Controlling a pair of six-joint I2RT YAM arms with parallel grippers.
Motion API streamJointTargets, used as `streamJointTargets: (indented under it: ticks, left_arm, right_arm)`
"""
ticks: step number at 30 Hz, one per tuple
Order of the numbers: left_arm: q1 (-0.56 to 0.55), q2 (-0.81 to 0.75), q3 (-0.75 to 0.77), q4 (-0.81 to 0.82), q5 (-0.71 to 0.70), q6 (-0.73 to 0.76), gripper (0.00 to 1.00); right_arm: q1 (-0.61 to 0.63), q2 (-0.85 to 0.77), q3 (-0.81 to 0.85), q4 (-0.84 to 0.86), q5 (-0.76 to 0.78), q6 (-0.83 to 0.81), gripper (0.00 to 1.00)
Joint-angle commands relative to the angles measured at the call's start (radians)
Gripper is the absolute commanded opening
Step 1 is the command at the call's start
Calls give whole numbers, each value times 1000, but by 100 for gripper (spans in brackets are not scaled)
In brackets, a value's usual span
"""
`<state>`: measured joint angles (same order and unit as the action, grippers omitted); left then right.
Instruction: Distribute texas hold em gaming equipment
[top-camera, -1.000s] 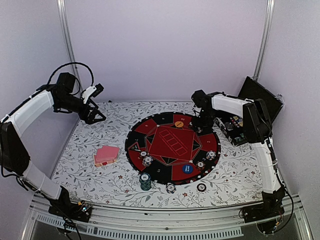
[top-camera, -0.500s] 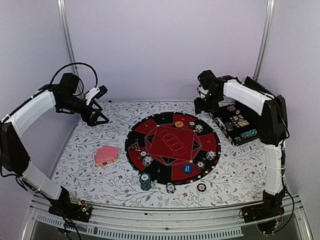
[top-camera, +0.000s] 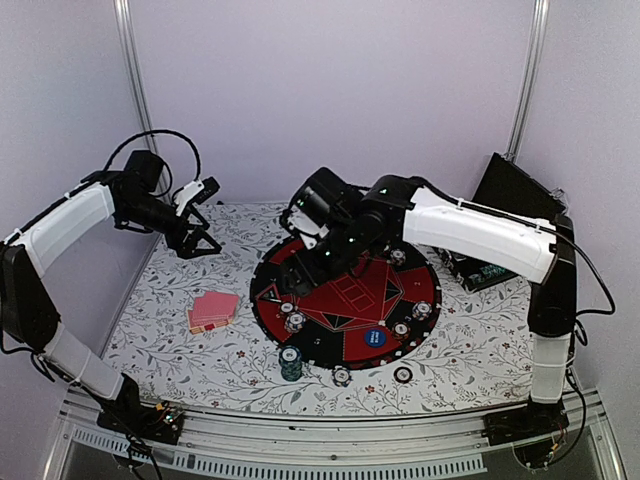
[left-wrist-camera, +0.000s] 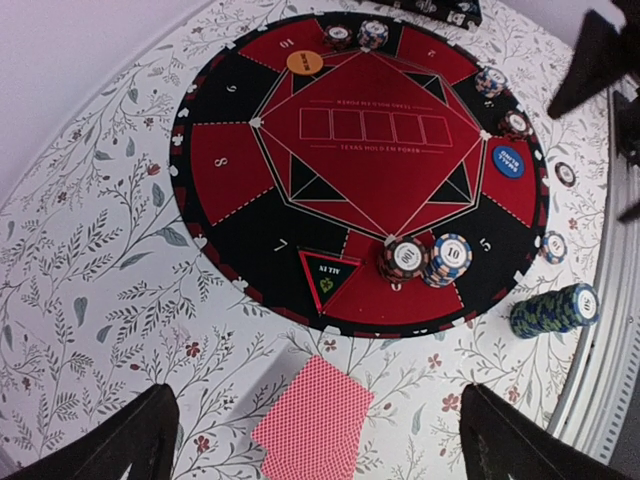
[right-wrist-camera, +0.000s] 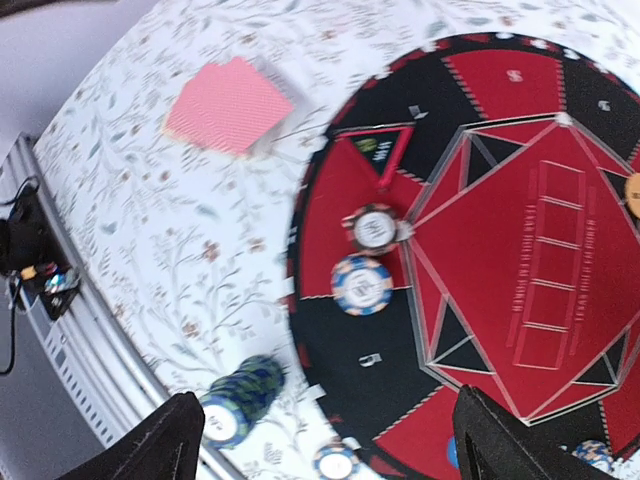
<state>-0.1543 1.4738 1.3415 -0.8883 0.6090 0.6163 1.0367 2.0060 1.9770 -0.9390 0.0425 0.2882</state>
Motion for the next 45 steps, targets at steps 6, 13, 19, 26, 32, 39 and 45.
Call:
streamJointTargets:
  ticks: [6, 13, 19, 26, 32, 39, 45]
  left_arm:
    - [-7, -19, -22, -2, -19, -20, 100]
    - [-7, -37, -21, -3, -38, -21, 100]
    - [-7, -36, -14, -8, -43, -21, 100]
    - [-7, -24, 8, -11, -44, -26, 100]
    - [-6, -22, 7, -12, -49, -21, 100]
    - [-7, -24, 7, -10, -54, -20, 100]
    - [-7, -27, 12, -8, -51, -20, 100]
  right_arm:
    - [172, 110, 44, -88, -87, 27, 91]
    - [204, 159, 17, -98, -85, 26, 89]
    - [210, 188, 10, -98, -101, 9, 86]
    - [216, 219, 12, -98, -117, -10, 81]
    - [219, 238, 15, -91, -130, -15, 77]
    - [221, 255, 22, -81, -141, -15, 70]
    - [220, 270, 22, -87, -129, -21, 67]
